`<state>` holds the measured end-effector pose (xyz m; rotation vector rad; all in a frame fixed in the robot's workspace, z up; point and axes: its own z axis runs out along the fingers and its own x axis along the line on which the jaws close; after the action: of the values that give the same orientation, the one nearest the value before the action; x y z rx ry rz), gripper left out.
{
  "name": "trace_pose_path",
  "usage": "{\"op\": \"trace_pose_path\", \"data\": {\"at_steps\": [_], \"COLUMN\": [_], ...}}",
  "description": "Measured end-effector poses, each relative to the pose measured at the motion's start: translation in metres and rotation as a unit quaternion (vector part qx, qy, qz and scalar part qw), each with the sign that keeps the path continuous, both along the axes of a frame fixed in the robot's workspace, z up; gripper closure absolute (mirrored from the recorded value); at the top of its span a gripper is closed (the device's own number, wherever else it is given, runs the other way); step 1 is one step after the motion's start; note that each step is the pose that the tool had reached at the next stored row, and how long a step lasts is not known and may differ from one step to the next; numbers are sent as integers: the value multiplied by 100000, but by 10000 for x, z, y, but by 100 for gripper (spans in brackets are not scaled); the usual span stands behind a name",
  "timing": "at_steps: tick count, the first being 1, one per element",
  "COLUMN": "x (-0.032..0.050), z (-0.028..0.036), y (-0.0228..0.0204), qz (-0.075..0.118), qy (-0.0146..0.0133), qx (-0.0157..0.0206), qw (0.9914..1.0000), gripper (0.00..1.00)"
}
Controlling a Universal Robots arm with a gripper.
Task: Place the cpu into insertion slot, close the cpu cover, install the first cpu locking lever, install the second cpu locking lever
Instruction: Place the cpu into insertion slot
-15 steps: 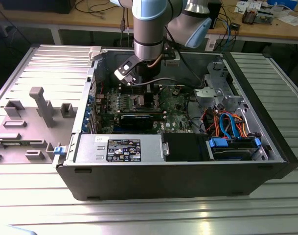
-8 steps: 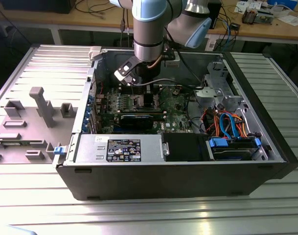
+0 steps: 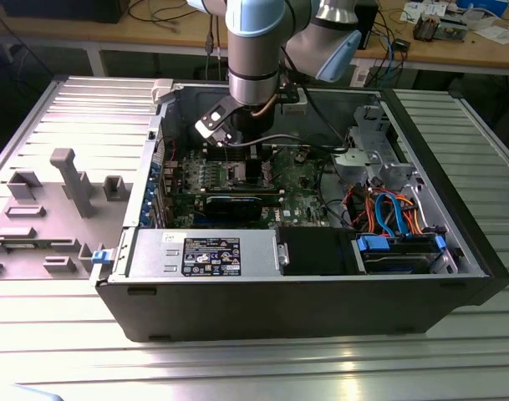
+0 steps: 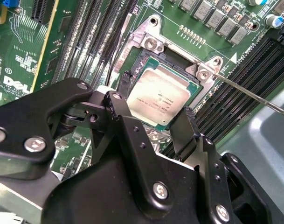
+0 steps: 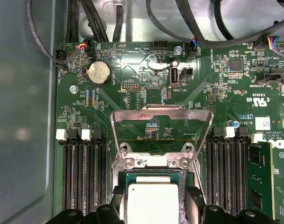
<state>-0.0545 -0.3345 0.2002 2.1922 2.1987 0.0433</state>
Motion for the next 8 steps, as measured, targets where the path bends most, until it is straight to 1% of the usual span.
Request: {"op": "trace_pose_path", "data": {"at_steps": [4,8], "x": [1,0], "z": [-15,-15], "y": [-7,-15], "qz": [56,119], "qy": [-5,1], "qx": [-16,-23], "qw": [100000,100000], "gripper": [38,38]}}
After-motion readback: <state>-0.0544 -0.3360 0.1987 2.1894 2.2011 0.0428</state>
